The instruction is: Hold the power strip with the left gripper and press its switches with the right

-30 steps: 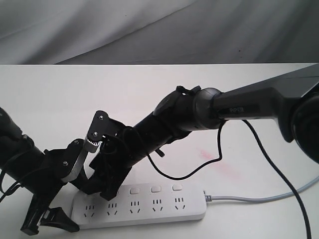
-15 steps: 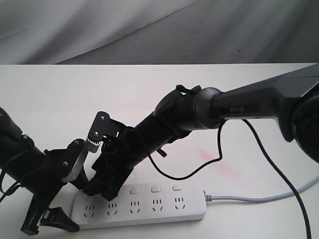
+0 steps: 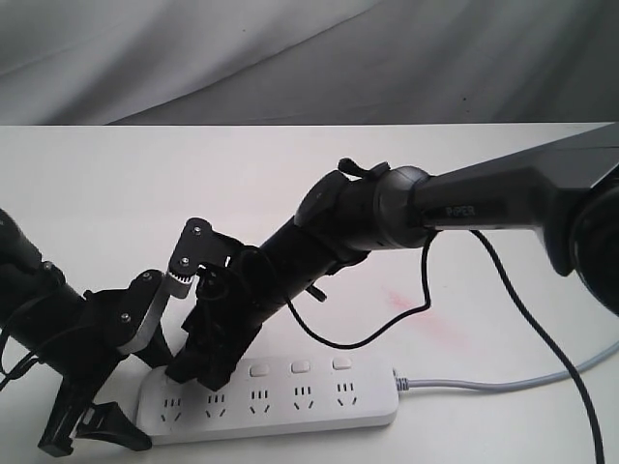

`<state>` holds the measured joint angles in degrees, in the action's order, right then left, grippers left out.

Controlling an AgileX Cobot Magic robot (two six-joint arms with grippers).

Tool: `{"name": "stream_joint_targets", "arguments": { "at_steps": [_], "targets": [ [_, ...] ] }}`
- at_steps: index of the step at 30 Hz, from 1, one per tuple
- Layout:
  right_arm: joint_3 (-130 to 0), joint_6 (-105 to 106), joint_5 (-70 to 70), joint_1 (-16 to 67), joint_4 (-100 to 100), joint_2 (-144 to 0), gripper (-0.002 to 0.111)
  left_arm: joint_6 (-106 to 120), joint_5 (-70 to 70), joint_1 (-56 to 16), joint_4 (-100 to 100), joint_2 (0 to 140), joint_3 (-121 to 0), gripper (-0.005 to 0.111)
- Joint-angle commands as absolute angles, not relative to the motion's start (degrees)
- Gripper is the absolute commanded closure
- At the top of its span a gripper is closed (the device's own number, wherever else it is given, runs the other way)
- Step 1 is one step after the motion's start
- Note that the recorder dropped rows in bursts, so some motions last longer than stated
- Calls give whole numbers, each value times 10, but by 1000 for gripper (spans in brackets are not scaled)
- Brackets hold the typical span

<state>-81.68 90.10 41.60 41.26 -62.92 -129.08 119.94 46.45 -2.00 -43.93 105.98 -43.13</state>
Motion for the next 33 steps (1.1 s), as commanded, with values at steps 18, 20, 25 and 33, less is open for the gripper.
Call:
{"name": "stream_joint_targets", "arguments": {
  "at_steps": [18, 20, 25, 33],
  "targets": [
    [-812, 897, 368, 428, -631, -1249, 52, 1199, 450, -23, -425, 1061, -429, 64],
    [-812, 897, 372, 428, -631, -1225, 52, 1199, 450, -23, -425, 1061, -429, 64],
    [-812, 883, 391, 427, -588, -1164, 52, 1199, 450, -23, -425, 1061, -429, 64],
    [-811, 837, 447, 381, -536, -1145, 52, 1198, 450, -23, -425, 1061, -429, 64]
  ]
}}
